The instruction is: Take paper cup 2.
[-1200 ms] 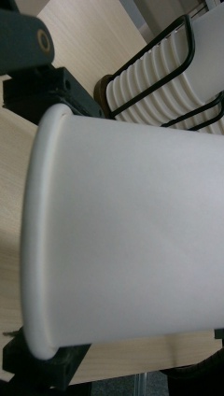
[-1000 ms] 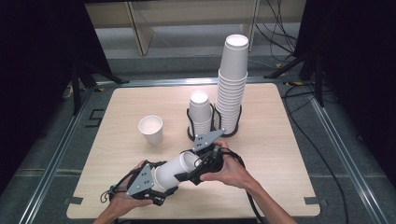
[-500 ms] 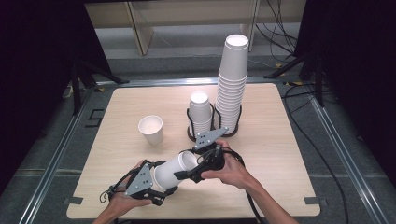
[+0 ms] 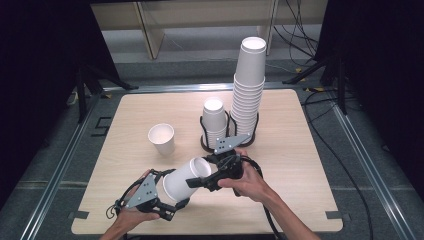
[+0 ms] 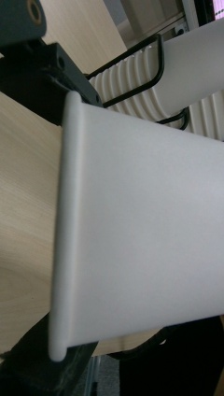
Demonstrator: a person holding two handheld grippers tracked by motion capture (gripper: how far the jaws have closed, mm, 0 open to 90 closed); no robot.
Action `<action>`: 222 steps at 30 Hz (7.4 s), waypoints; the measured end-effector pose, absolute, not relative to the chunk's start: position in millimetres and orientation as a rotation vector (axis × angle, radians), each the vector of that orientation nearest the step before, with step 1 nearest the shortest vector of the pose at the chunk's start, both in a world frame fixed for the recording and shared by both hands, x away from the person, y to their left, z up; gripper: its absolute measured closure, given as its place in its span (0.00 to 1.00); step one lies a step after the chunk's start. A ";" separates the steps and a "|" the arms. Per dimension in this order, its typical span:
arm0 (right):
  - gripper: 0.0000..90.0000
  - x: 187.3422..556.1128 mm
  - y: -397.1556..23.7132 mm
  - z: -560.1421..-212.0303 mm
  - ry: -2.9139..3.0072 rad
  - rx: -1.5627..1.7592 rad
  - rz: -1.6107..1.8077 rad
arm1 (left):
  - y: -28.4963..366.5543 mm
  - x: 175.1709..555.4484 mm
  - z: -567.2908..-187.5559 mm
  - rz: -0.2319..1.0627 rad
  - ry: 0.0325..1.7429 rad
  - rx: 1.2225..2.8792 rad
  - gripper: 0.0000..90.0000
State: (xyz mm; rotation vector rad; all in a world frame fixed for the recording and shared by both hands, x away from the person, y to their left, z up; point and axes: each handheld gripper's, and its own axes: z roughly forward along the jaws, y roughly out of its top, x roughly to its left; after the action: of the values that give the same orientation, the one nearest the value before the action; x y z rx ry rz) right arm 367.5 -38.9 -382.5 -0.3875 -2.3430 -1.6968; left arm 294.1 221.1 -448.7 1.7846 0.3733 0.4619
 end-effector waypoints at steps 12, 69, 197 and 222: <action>0.26 372.3 -41.7 -388.8 -2.202 -0.432 -1.749 | 225.8 294.5 -445.9 0.417 0.432 1.674 0.06; 0.19 350.5 -34.6 -377.9 -2.850 -0.063 -1.280 | 219.1 293.2 -447.9 0.336 0.317 1.884 0.18; 0.20 332.7 -16.9 -381.4 -3.093 0.202 -0.989 | 217.8 294.6 -448.1 0.321 0.293 2.023 0.19; 0.21 328.6 4.1 -400.1 -3.206 0.336 -0.816 | 212.0 292.5 -449.5 0.308 0.271 2.098 0.19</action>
State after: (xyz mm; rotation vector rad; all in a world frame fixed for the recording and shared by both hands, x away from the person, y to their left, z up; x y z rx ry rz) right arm 328.6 4.1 -400.1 0.3363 -3.2057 -0.8156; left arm 292.5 212.0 -449.5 2.0982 0.2708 0.3078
